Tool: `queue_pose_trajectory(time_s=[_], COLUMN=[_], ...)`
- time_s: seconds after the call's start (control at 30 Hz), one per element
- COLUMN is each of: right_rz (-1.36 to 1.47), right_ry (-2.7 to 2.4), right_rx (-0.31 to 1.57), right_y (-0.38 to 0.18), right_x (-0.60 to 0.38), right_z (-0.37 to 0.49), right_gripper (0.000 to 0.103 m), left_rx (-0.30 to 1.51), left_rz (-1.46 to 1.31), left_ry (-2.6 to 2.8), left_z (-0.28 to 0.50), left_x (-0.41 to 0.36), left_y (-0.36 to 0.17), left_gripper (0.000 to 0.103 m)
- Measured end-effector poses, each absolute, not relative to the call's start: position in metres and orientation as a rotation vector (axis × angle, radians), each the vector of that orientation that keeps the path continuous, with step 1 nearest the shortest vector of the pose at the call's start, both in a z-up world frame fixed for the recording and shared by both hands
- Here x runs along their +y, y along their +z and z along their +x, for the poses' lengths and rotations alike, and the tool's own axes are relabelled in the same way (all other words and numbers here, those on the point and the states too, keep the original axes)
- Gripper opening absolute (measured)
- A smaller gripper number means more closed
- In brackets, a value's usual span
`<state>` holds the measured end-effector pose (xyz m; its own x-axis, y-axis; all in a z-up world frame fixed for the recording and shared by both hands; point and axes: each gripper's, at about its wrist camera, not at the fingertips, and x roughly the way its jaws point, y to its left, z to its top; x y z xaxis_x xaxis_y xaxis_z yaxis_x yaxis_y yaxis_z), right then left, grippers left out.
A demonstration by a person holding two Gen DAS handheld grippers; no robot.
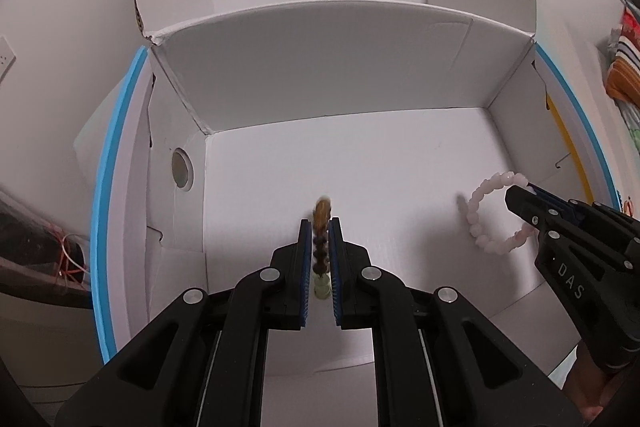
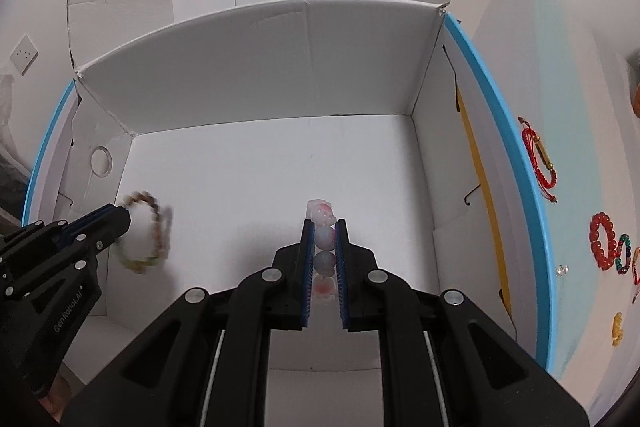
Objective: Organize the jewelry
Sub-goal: 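Open both grippers to drop the bracelets into the box, then move both grippers back over the remaining bracelets on the bed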
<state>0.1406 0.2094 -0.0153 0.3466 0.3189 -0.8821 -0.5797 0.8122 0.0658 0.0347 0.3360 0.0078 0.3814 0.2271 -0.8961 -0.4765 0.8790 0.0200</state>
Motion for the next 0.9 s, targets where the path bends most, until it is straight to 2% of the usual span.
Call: queue_pose_trajectory(time_s=[0.07, 0.13, 0.17, 0.2, 0.23, 0.3, 0.33, 0.43, 0.5, 0.7, 0.9], right_rz=[-0.272, -0.279, -0.282, -0.282, -0.281, -0.268, -0.266, -0.256, -0.249, -0.210, -0.157], right_ry=[0.595, 0.595, 0.595, 0.597, 0.599, 0.609, 0.610, 0.623, 0.626, 0.602, 0.533], right_rx=[1.071, 1.072, 1.067, 1.059, 1.049, 1.029, 1.021, 0.982, 0.934, 0.798, 0.718], right_y=[-0.014, -0.013, -0.012, -0.010, -0.008, -0.002, 0.001, 0.015, 0.028, 0.066, 0.089], right_x=[0.209, 0.212, 0.211, 0.211, 0.211, 0.208, 0.207, 0.202, 0.197, 0.162, 0.112], right_z=[0.141, 0.140, 0.139, 0.137, 0.136, 0.132, 0.130, 0.121, 0.114, 0.096, 0.093], right_gripper=[0.012, 0.014, 0.015, 0.016, 0.022, 0.031, 0.033, 0.047, 0.059, 0.081, 0.093], left_rx=[1.089, 1.074, 1.058, 1.045, 1.035, 1.019, 1.012, 0.979, 0.946, 0.880, 0.812], left_rz=[-0.272, -0.281, -0.283, -0.277, -0.267, -0.268, -0.268, -0.251, -0.238, -0.202, -0.162], left_ry=[0.456, 0.437, 0.437, 0.442, 0.449, 0.453, 0.452, 0.461, 0.467, 0.434, 0.387], left_z=[0.033, 0.033, 0.031, 0.029, 0.028, 0.025, 0.024, 0.018, 0.012, 0.004, 0.003], left_x=[0.337, 0.337, 0.336, 0.336, 0.335, 0.335, 0.334, 0.330, 0.326, 0.304, 0.267], left_y=[0.009, 0.011, 0.014, 0.016, 0.019, 0.025, 0.027, 0.038, 0.047, 0.068, 0.085], left_gripper=[0.010, 0.024, 0.036, 0.040, 0.040, 0.049, 0.051, 0.060, 0.073, 0.089, 0.097])
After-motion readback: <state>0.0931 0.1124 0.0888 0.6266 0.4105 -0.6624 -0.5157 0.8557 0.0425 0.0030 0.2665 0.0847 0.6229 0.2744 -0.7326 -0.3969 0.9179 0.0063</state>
